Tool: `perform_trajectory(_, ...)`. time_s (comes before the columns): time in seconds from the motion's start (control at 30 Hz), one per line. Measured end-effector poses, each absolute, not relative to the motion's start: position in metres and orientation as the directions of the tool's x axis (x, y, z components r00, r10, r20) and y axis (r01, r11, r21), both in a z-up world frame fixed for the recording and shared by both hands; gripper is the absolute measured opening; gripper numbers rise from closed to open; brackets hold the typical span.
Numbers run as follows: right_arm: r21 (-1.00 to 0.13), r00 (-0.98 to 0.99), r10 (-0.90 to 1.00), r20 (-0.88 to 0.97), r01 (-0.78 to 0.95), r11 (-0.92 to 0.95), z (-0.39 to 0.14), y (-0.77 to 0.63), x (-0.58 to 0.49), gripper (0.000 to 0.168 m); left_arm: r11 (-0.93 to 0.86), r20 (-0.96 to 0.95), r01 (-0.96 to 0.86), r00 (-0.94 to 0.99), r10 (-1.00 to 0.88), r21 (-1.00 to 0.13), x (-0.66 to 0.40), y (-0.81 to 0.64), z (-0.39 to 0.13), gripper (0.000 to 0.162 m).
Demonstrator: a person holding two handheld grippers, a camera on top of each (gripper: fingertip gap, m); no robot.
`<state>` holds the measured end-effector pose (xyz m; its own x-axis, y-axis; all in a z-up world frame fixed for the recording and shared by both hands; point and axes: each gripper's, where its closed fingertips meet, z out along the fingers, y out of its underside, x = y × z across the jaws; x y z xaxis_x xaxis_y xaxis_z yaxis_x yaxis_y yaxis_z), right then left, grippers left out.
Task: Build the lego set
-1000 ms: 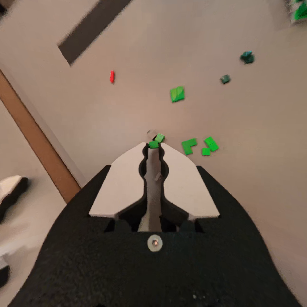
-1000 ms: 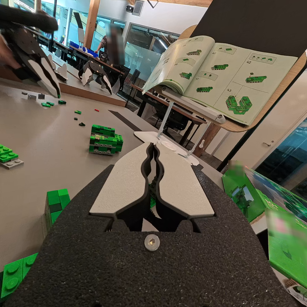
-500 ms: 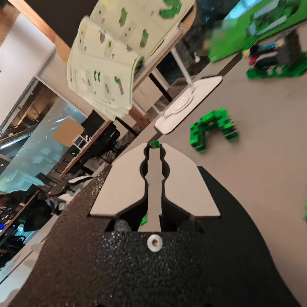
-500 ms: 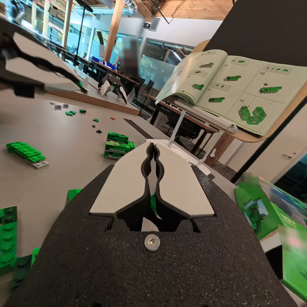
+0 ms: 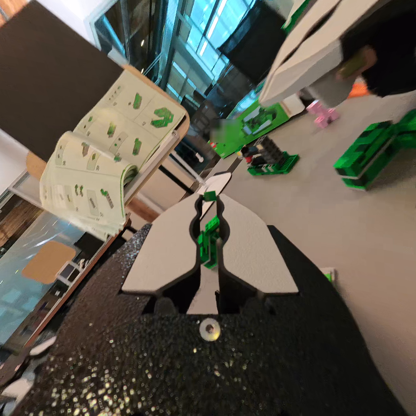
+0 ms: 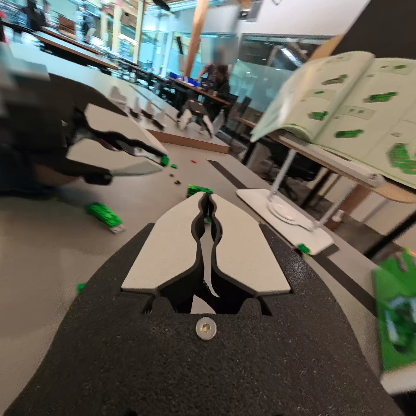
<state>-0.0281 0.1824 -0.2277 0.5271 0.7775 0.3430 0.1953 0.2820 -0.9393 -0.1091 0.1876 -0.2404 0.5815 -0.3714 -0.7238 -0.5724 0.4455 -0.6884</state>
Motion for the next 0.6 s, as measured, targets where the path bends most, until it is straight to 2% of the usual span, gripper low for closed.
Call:
perform_trajectory(0.1, -0.975, 0.397, 0.895, 0.202, 0.163, 0.148, -0.222, 0.161, -0.050, 0.000, 0.504, -0.746, -0.553, 0.539, -0.391, -0.663, -0.098, 0.179, -0.239, 0.011)
perform_trajectory(0.23, -0.972, 0.267, 0.955, -0.131, 0.154, -0.176, -0.228, 0.145, -0.065, 0.022, 0.552, -0.786, -0.561, 0.480, -0.391, -0.617, -0.087, 0.171, -0.241, 0.011)
perform_trajectory(0.3, -0.948, 0.256, 0.943, -0.211, 0.180, -0.261, -0.235, 0.144, -0.067, 0.022, 0.571, -0.808, -0.574, 0.457, -0.371, -0.587, -0.086, 0.168, -0.241, 0.011)
perform_trajectory(0.6, -0.921, 0.305, 0.943, -0.136, 0.311, -0.233, -0.254, 0.148, -0.066, 0.015, 0.653, -0.914, -0.640, 0.283, -0.291, -0.406, -0.067, 0.152, -0.250, 0.011)
